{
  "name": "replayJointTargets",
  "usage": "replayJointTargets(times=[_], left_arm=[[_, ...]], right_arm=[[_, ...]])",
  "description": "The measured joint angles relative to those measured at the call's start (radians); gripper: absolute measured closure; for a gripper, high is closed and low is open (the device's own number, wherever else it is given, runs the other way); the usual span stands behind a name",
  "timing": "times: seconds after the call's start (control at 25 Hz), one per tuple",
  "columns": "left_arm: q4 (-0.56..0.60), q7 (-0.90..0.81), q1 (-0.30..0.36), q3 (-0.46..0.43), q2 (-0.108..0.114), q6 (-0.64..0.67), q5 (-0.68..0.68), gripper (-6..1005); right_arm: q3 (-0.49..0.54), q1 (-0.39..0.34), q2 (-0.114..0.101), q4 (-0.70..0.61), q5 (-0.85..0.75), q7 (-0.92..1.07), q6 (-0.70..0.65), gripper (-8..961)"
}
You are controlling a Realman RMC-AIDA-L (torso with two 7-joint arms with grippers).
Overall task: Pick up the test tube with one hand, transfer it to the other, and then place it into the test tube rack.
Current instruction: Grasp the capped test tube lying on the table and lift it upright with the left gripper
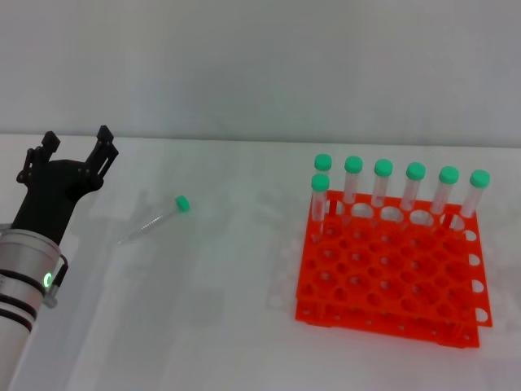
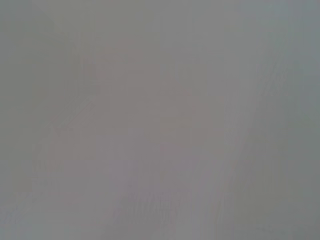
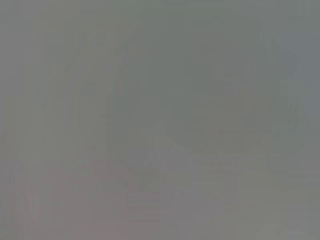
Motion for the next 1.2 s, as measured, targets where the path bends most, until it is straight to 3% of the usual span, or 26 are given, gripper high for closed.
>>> replayJointTargets(times=[0.4,0.56,0.8,1.0,1.2], left_arm=[[-0.037,-0.087,-0.005,-0.001,0.007,0.0,0.065,113],[-0.039,-0.134,-0.006,-0.002,0.025,0.002,0.103,113],[-0.061,-0.362,-0.02,-0.004,0.116,-0.002,0.238,114],[-0.156,-0.629,-0.098,-0.002,0.206,0.009,0.413,115],[-0.234,-0.907,-0.208,0.002,0.31,0.039,0.693,116]], right_arm=[[0.0,0.004,0.0,-0.001,0.001,0.0,0.004,81],[0.0,0.005,0.0,-0.001,0.0,0.0,0.005,81],[0.0,0.005,0.0,-0.001,0.0,0.0,0.009,81],[0.0,0.004,-0.001,-0.001,0.0,0.0,0.009,82],[0.0,0.006,-0.003,-0.001,0.0,0.0,0.009,82]])
